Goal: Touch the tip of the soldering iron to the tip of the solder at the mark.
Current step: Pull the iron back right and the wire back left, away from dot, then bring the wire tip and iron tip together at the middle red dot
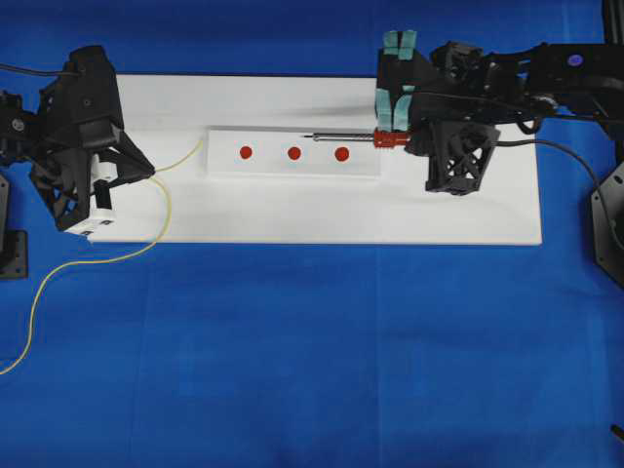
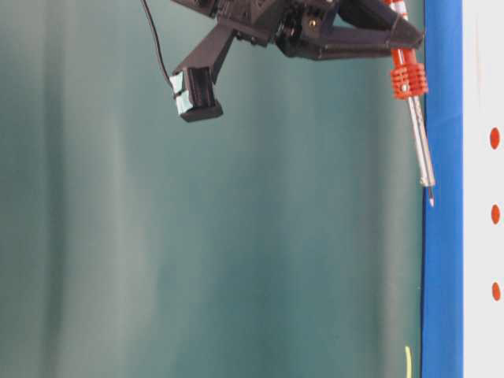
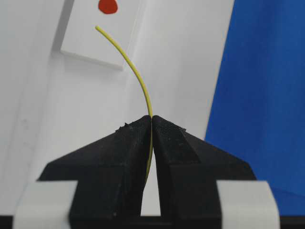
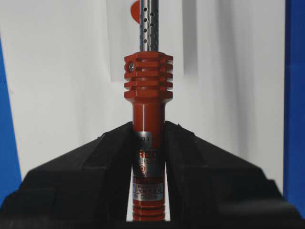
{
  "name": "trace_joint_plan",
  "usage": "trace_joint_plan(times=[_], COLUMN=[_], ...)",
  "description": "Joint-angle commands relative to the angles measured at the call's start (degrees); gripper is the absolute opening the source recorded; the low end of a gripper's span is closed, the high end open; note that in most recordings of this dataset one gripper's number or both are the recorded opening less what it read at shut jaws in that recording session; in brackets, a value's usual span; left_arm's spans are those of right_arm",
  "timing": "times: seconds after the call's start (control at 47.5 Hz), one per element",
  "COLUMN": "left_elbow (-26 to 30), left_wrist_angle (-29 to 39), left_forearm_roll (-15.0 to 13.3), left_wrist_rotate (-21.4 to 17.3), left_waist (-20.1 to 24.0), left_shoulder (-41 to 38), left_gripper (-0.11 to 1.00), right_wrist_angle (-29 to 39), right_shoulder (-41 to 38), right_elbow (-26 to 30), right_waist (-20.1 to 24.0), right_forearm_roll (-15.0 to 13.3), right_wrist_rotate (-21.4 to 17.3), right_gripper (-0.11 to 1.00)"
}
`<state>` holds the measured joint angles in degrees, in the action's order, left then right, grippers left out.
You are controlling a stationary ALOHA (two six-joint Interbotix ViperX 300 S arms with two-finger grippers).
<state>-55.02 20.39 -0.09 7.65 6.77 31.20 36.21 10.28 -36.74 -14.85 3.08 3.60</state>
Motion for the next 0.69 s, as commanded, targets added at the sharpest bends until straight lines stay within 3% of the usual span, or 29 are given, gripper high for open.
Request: trace_joint_plan(times=[0.0,0.295,0.674], left_elbow=[1.93,6.50,15.38], left_wrist_angle=[-0.79,-2.29,-6.15], left_forearm_roll=[0.09,0.09,0.09], left_wrist_rotate=[0.09,0.00,0.00], left_waist=[-0.09,-0.09,-0.18], left_shoulder=[-0.62,-6.77,-22.76], left_gripper=[0.02,0.02,0.02], right_wrist_angle=[-0.70,-1.23,-1.32], right_shoulder=[1.32,1.23,1.23], right_elbow=[0.62,0.44,-0.35], right_waist=[-0.09,-0.09,-0.09], right_forearm_roll=[-0.79,-1.41,-1.41], right_wrist_rotate=[-0.09,-0.18,-0.18], right_gripper=[0.06,0.06,0.06])
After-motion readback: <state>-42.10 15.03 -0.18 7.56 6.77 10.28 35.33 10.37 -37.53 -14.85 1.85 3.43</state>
